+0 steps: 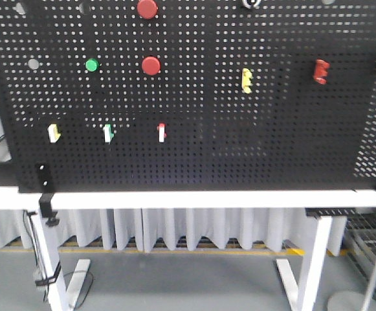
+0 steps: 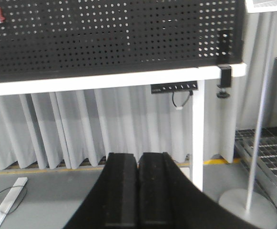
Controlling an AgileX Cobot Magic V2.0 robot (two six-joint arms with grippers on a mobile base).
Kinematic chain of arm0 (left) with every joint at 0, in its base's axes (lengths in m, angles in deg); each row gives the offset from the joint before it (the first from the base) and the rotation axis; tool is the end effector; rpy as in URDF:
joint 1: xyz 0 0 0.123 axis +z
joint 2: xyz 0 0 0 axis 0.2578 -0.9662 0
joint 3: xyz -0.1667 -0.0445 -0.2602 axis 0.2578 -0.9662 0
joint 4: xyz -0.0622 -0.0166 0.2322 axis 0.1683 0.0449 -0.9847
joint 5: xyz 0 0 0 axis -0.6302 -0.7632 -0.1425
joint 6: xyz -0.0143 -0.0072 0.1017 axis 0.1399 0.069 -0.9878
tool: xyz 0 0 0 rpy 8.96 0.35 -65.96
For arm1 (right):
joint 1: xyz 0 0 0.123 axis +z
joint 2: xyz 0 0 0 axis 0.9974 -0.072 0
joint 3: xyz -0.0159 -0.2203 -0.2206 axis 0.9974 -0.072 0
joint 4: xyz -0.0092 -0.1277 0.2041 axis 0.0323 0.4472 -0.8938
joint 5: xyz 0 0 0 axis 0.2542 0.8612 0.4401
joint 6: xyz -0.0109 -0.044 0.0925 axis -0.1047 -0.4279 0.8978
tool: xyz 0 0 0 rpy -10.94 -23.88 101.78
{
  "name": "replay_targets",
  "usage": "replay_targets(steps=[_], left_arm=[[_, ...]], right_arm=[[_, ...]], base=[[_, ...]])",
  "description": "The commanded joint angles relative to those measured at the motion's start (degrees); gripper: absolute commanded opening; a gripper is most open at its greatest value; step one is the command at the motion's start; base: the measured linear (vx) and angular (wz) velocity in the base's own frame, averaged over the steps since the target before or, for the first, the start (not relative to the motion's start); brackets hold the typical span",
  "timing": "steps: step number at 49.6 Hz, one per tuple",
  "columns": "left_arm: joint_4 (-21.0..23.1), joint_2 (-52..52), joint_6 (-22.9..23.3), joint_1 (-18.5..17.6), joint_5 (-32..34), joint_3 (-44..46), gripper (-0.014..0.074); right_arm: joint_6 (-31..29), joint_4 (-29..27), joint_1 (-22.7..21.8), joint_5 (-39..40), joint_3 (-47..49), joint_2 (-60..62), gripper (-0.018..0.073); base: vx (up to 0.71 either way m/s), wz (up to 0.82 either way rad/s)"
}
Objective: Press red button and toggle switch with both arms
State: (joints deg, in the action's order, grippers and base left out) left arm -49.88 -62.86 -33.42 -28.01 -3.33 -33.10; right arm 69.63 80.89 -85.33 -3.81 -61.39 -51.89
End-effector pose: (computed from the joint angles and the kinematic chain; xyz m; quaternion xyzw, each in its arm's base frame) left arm 0.0293 -0.0077 0.1951 0.0982 0.7088 -0.0689 0.6951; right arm 0.0308 -0.0003 0.1889 0.0196 0.7355 0.0212 0.6769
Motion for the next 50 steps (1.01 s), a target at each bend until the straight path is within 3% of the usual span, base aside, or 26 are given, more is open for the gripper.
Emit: replay_targets(steps=[1, 25, 50], left_arm=[[0.26, 0.05, 0.42, -0.11, 4.84, -1.87, 0.0002], [0.26, 0.05, 0.42, -0.11, 4.84, -1.87, 0.0002], [0.26, 0.05, 0.42, -0.11, 4.84, -1.87, 0.0002]], right_arm=[[-0.18, 0.65, -0.21, 4.51, -0.54, -0.92, -0.0003], [-0.18, 0.65, -0.21, 4.51, -0.54, -0.92, -0.0003], [-0.18, 0.65, -0.21, 4.51, -0.54, -0.92, -0.0003]], base=[[0.47, 0.06], [0.40, 0.04], [0.20, 0.02]])
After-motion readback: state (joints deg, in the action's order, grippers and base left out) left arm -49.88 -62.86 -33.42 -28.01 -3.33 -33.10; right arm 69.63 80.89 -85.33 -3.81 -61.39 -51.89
